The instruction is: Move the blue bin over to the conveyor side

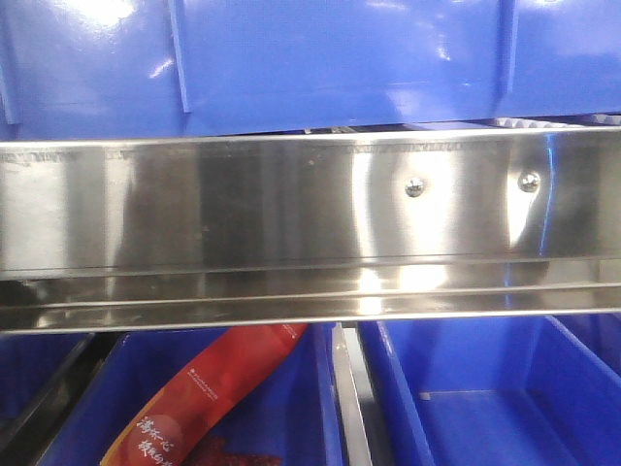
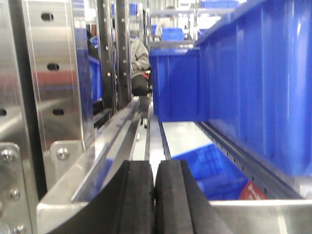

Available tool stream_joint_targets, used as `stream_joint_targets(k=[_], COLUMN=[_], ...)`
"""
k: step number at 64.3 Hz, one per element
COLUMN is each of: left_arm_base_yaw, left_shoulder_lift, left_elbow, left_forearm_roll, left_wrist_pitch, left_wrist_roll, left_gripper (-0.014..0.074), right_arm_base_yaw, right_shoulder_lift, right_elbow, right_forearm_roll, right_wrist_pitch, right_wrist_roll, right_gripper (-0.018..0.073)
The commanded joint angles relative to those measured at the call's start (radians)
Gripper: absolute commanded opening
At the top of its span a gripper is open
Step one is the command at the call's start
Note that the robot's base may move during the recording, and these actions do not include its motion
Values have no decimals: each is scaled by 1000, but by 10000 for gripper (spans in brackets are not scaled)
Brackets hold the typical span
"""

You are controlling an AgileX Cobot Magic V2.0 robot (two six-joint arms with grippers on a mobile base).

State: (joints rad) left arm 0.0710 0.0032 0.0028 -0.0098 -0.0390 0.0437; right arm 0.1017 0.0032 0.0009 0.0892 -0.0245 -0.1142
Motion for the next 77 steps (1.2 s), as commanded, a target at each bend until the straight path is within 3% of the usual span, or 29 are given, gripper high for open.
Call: stream_joint_targets(k=[1, 9, 17, 26, 33, 37, 44, 50, 61, 69, 77], left_arm_base_yaw=[-7, -7, -7, -7, -7, -7, -7, -7, -60, -132, -212], left_shoulder_lift=[-3, -3, -3, 12, 113, 171, 298, 423, 588, 706, 830], left_elbow=[-3, -3, -98, -295, -500, -603, -767, -878, -960, -1005, -1082], left_forearm_roll=[-31, -91, -89, -28, -3, -3, -3, -6, -13, -13, -13], left_wrist_pitch=[-77, -121, -68, 130, 311, 369, 456, 505, 484, 493, 548], left_wrist_roll=[-2, -2, -2, -2, 9, 12, 14, 14, 14, 14, 14], left_gripper=[-6, -6, -6, -6, 6, 48, 194, 332, 505, 596, 596], right_arm_base_yaw=[1, 1, 1, 1, 1, 1, 1, 1, 1, 4, 4], right_shoulder_lift=[-3, -3, -3, -3, 9, 60, 190, 324, 522, 607, 674], right_elbow=[-1, -1, -15, -157, -353, -479, -649, -771, -898, -911, -911], right_forearm_roll=[3, 3, 24, 52, 52, 52, 52, 52, 52, 12, -71], right_wrist_pitch=[-46, -92, -96, -70, 99, 206, 292, 294, 301, 271, 271], right_wrist_roll=[-8, -8, -8, -8, -8, -8, -8, -8, -8, -12, -12], right_gripper=[-64, -64, -64, -64, -64, -64, -47, 109, 584, 568, 568])
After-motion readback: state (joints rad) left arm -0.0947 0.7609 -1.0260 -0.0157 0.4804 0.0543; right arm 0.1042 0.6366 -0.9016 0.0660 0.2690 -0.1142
